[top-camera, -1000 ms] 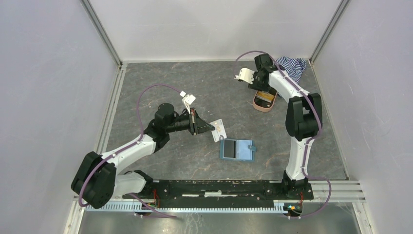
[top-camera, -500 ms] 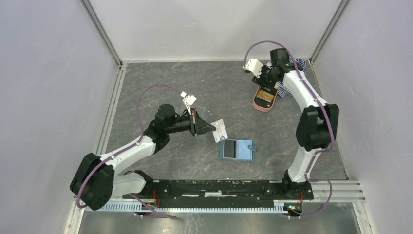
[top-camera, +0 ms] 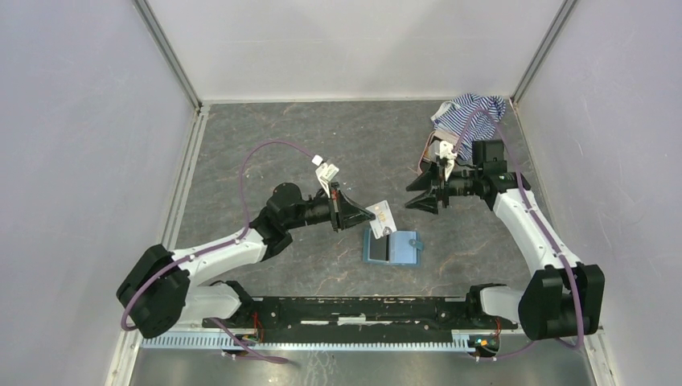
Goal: Put the credit cards into the card holder
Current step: Place the credit card in the storage box, then insert the credit card into the card holder.
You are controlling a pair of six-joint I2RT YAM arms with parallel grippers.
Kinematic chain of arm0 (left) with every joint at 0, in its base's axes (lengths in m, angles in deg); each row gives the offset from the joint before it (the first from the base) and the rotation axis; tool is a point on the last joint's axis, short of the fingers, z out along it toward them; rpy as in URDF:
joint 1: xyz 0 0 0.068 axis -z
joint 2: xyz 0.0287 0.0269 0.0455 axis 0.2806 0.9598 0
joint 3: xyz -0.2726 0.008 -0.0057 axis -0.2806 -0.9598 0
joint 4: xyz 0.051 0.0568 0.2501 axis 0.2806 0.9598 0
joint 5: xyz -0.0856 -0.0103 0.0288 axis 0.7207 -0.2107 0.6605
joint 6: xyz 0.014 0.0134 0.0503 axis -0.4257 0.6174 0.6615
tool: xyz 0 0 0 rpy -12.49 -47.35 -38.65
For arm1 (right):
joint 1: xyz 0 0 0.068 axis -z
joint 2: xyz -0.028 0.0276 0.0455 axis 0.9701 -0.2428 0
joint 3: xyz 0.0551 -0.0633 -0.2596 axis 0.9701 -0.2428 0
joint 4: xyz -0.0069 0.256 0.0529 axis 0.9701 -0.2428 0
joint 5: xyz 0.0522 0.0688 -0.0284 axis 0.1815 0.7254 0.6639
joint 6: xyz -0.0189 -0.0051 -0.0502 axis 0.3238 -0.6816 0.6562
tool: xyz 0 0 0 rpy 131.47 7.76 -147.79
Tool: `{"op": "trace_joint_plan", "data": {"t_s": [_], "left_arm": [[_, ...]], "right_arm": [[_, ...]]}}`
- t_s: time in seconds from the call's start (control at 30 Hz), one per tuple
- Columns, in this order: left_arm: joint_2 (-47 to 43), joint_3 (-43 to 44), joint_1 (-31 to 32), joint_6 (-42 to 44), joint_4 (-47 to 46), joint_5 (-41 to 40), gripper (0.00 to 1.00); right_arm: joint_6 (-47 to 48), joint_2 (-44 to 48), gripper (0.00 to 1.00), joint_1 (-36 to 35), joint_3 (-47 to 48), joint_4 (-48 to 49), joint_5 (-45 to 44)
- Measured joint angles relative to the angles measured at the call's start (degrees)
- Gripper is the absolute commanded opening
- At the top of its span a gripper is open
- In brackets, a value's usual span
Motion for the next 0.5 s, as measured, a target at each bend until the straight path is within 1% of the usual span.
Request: {"op": "trace_joint_plan", "data": {"t_s": [0.1,0.13,0.2,0.3,0.4,0.5], "left_arm": [[1.4,0.0,0.8,-0.8,-1.7,-0.5,0.02],[1.9,0.0,1.1,-1.3,-2.6,-0.7,0.02],[2.7,0.0,1.7,-2.5,-4.2,-1.4,0.02],[3.3,0.0,2.3,-3.6,-6.2,-2.1,0.02],[3.8,0.0,2.8,-4.0,-7.5,-2.5,0.02],[4.8,0.0,3.0,-4.3,-8.2,-2.9,0.02]], "right_arm": [[2.1,0.2,0.62,0.0,-1.5,-3.7,6.4],[3.5,0.3,0.64,0.0,-1.7,-5.4,7.8],[4.7,1.2,0.64,0.1,-3.1,-6.7,10.1],[1.3,4.6,0.67,0.1,-8.1,-3.4,12.7],[-3.6,8.5,0.67,0.1,-13.6,1.2,14.3],[-6.5,9.8,0.66,0.1,-15.1,3.7,15.1]]}}
